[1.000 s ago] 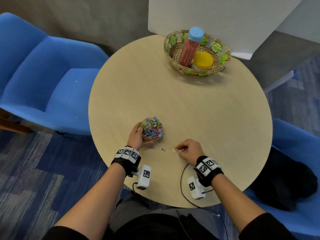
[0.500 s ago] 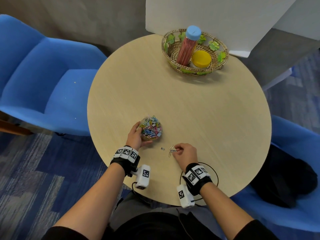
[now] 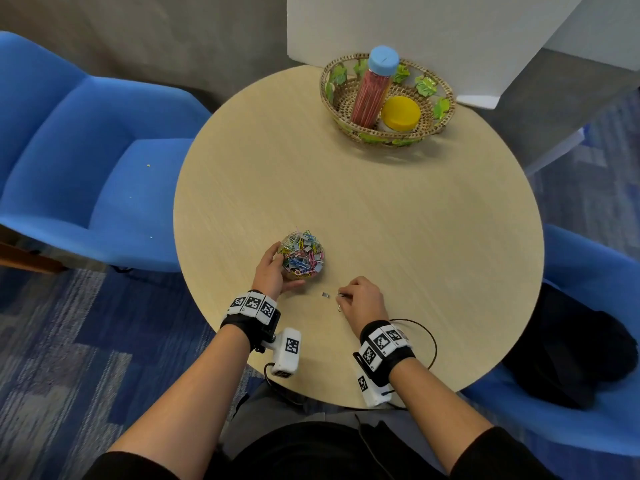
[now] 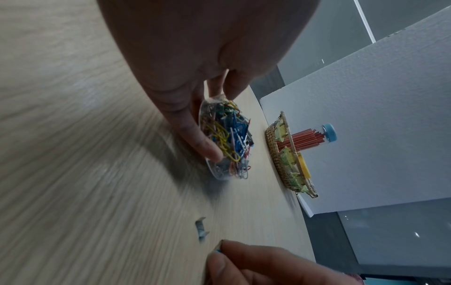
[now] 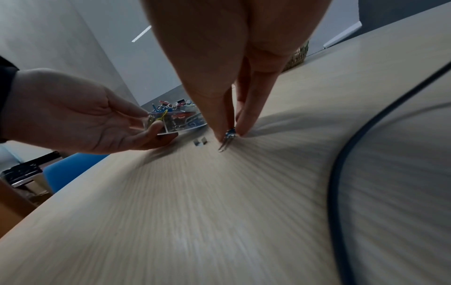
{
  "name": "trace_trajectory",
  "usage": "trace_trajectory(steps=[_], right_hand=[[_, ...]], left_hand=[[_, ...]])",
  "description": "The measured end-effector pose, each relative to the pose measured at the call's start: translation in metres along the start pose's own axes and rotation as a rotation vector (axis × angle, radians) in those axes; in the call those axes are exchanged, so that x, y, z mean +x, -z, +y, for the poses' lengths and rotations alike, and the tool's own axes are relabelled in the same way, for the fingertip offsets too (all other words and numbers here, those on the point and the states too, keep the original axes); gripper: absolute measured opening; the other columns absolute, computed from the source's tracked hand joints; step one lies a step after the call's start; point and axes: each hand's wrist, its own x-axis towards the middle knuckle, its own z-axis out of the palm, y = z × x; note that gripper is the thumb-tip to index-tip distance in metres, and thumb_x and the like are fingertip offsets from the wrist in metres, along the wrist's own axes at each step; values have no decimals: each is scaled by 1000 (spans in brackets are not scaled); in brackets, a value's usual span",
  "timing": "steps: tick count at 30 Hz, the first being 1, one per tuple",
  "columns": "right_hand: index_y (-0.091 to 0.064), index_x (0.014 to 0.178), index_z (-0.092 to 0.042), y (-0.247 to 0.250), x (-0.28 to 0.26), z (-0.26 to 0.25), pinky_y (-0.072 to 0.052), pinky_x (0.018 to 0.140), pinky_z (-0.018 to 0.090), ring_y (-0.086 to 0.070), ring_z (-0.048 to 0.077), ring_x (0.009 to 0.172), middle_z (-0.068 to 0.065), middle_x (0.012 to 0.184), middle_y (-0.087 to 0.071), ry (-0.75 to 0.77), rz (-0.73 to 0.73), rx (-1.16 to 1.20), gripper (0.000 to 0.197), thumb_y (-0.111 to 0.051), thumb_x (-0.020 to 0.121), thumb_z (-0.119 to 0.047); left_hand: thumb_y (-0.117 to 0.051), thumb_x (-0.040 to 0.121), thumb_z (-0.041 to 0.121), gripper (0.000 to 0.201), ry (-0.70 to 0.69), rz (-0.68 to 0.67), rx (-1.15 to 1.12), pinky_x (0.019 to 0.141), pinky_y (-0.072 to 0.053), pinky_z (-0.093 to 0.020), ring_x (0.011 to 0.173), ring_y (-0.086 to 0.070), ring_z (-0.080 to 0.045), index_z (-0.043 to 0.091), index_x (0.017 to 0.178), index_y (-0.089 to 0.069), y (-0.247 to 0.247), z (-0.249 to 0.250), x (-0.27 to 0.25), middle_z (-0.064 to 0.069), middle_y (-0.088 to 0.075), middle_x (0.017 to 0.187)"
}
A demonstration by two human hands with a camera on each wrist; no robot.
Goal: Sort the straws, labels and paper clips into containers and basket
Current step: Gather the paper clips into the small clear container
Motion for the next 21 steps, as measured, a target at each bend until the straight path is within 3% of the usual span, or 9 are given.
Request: trace_trajectory(steps=[4,8,16,18,21], right_hand=[[-73,102,-6,4,6,-10,-51,83,34,-62,25,92,9,101,-63,6,-60,-130,20,-59,90,-14],[-65,101,-1,7,12,-24,-47,77,35,-60,32,93,14,102,-59,69,-139,-316,19,-50,89,-3],[-57,108,-1,18,30,-32,-46,78,38,-62,36,98,18,105,-63,199,-235,-495,20,-49,90,5],[-59,106,-3,21,34,-29,-46,75,36,-63,35,95,17,101,-63,189,-237,-447,20,-51,89,4],[-70,94,-10,28,42,-10,-54,76,29,-65,24,85,7,90,-68,-11,-189,-146,15,-60,84,-6]], left_hand=[[-37,107,15,38,8,4,5,51,-60,-31,119,-59,-41,22,144,-44,-1,1,-1,-17,-50,143],[-38,107,16,38,6,1,12,51,-59,-30,118,-60,-40,23,144,-44,-2,3,-4,-16,-51,143],[-40,107,14,38,8,0,24,52,-60,-29,119,-60,-40,22,144,-44,-7,5,-6,-17,-51,143],[-39,107,14,38,9,-3,21,52,-59,-29,119,-60,-40,22,145,-44,-7,6,-8,-17,-52,142],[-39,107,14,39,2,-5,2,52,-60,-29,117,-61,-40,21,146,-43,-7,7,-9,-17,-52,142]])
